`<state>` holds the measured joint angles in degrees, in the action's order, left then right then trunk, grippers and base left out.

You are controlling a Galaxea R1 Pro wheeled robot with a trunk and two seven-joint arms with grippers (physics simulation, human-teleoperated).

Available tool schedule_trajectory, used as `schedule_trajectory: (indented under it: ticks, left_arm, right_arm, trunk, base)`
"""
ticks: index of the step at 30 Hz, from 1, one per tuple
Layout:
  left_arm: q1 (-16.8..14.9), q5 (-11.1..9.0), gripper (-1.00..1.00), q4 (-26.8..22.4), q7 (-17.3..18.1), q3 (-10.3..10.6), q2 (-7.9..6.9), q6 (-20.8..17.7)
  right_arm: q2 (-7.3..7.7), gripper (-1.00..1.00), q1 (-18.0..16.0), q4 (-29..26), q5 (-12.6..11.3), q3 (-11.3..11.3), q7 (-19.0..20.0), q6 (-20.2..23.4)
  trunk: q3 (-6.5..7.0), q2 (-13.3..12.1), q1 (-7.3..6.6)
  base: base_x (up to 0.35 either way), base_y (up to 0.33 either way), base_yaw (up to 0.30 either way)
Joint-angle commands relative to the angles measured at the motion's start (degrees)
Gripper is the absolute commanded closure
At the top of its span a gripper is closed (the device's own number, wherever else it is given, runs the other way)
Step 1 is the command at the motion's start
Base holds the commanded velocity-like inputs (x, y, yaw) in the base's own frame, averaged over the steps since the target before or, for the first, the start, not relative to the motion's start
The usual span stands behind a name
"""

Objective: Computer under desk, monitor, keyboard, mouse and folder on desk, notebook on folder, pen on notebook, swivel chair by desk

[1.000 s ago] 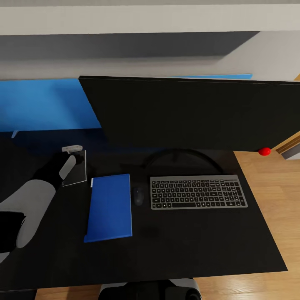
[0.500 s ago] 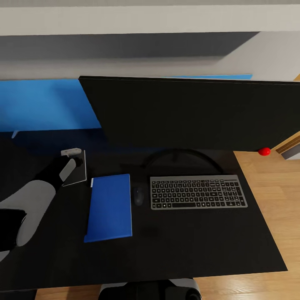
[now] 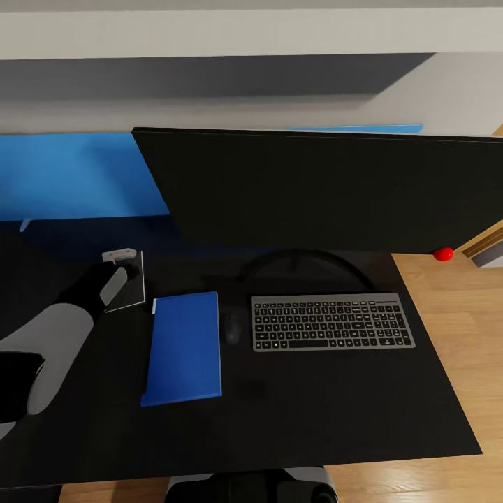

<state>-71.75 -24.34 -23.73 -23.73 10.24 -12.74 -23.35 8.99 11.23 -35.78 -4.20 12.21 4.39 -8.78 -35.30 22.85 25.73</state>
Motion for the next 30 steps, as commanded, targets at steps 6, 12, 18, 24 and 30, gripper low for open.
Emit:
schedule_trajectory:
  ticks: [6, 12, 18, 24, 30]
  left_arm:
    - [0.12, -0.69, -1.0, 1.82, -0.64, 0.42, -0.09, -0.41]
    - [0.11, -0.8, -1.0, 1.74, -0.9, 0.4, -0.11, -0.75]
    - [0.12, -0.85, -1.0, 1.69, -1.01, 0.4, -0.1, -0.8]
    - [0.14, -0.83, -1.0, 1.67, -1.04, 0.4, -0.1, -0.81]
    - [0.13, -0.84, -1.0, 1.67, -0.85, 0.4, -0.1, -0.88]
  right_arm:
    - [0.06, -1.0, 0.02, -0.14, -0.45, 0.19, 0.09, 0.0]
    - [0.06, -1.0, 0.02, -0.24, -0.46, 0.19, 0.09, 0.22]
    - [0.06, -1.0, 0.02, -0.32, -0.46, 0.19, 0.09, 0.31]
    - [0.06, -1.0, 0.02, -0.4, -0.46, 0.19, 0.09, 0.39]
    - [0.06, -1.0, 0.02, -0.42, -0.46, 0.19, 0.09, 0.42]
  trunk:
    - [-0.08, 0.07, 0.05]
    - [-0.08, 0.07, 0.05]
    - [-0.08, 0.07, 0.05]
    - [-0.08, 0.07, 0.05]
    - [-0.08, 0.07, 0.05]
  base:
    - [-0.092, 0.0, 0.0]
    - [-0.22, 0.0, 0.0]
    - [-0.076, 0.0, 0.0]
    - [-0.021, 0.0, 0.0]
    - [-0.163, 0.0, 0.0]
